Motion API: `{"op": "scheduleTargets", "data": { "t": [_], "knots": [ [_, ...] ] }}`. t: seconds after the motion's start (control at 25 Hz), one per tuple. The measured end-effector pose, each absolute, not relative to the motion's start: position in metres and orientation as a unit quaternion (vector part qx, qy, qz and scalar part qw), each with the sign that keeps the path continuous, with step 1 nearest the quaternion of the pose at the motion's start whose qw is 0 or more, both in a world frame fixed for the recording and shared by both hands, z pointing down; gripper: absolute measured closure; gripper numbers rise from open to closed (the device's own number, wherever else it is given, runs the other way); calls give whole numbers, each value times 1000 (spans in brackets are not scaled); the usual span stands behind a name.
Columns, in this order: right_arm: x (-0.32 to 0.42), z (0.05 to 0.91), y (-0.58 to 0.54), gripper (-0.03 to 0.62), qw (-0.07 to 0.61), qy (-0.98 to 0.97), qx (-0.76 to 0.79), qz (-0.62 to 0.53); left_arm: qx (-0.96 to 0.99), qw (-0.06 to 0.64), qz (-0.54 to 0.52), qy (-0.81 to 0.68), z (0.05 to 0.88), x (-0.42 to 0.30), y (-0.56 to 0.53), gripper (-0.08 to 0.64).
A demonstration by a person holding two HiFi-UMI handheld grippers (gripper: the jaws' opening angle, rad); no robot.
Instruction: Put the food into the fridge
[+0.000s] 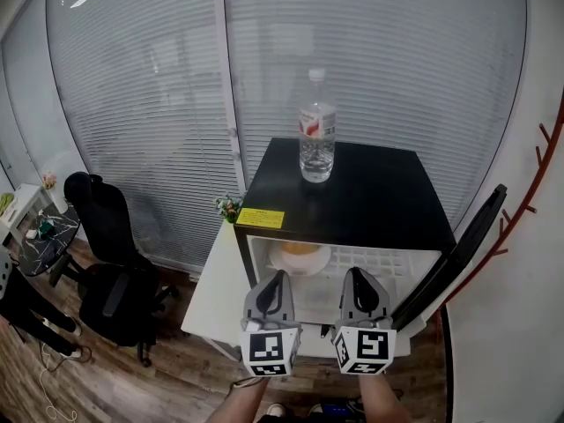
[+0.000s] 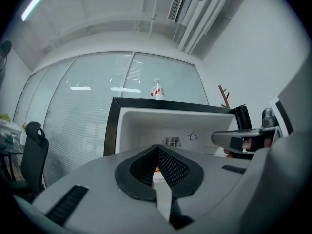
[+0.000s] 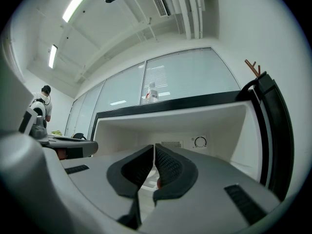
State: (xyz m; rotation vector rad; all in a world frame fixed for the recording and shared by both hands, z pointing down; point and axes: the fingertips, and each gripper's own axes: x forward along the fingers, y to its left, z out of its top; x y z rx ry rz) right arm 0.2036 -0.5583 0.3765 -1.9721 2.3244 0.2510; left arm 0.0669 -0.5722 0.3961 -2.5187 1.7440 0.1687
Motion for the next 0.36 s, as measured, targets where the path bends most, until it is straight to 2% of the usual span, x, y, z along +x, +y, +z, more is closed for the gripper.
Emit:
{"op": "scheduleTargets", "data": {
  "t": [0.36],
  "knots": [
    [203, 377, -561, 558, 40, 758, -645, 83, -816, 63, 47, 573, 394, 67, -571, 535]
  ]
}}
